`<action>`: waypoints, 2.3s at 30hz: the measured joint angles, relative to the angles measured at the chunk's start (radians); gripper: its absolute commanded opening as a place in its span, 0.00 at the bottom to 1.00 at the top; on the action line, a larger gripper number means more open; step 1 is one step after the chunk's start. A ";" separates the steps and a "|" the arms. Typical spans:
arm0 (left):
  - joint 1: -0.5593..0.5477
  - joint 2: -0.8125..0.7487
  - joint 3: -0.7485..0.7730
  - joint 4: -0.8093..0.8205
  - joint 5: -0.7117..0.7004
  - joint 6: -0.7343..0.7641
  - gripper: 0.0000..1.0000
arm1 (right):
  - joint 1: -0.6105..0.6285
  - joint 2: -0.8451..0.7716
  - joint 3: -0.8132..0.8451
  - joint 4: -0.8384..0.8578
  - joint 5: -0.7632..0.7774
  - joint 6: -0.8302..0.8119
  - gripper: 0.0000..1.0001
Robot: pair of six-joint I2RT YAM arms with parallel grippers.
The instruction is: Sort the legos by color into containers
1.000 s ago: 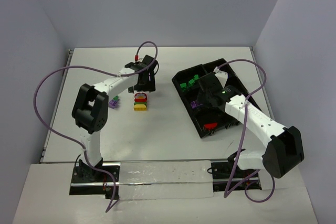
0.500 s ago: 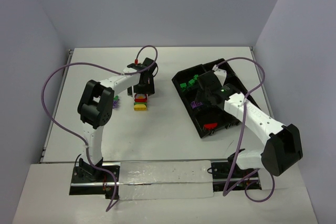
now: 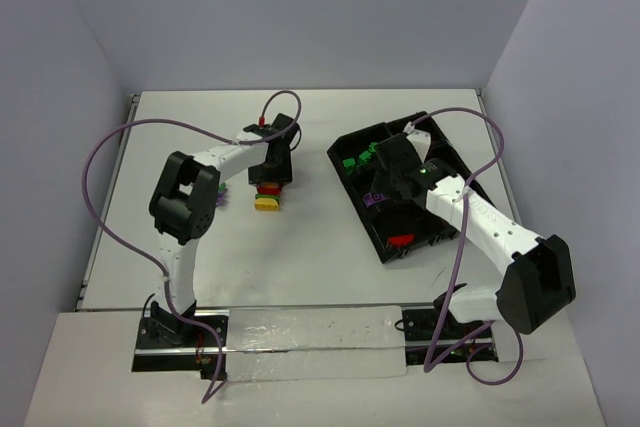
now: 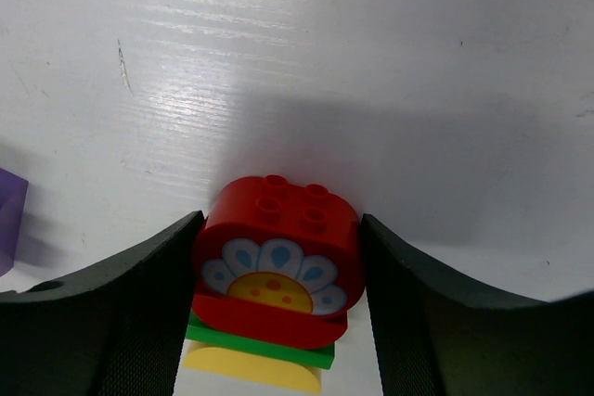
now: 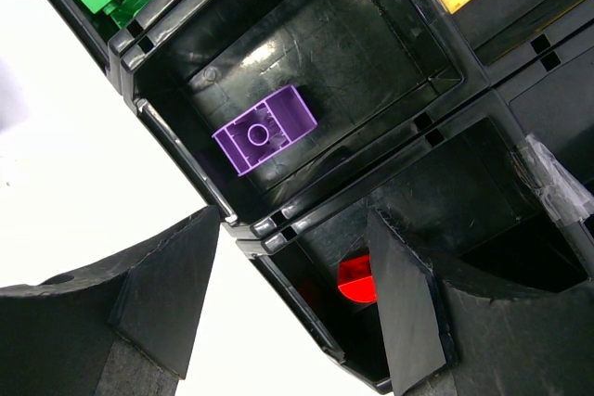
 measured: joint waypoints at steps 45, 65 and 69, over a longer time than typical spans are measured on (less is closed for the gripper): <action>0.002 -0.729 -0.430 0.315 0.548 0.244 0.16 | 0.019 0.455 0.589 0.027 -0.823 -0.011 0.71; 0.000 -0.720 -0.439 0.269 0.621 0.340 0.11 | 0.029 0.615 0.600 0.077 -1.317 -0.084 0.67; -0.008 -0.711 -0.438 0.260 0.620 0.352 0.11 | 0.029 0.627 0.605 0.064 -1.336 -0.115 0.64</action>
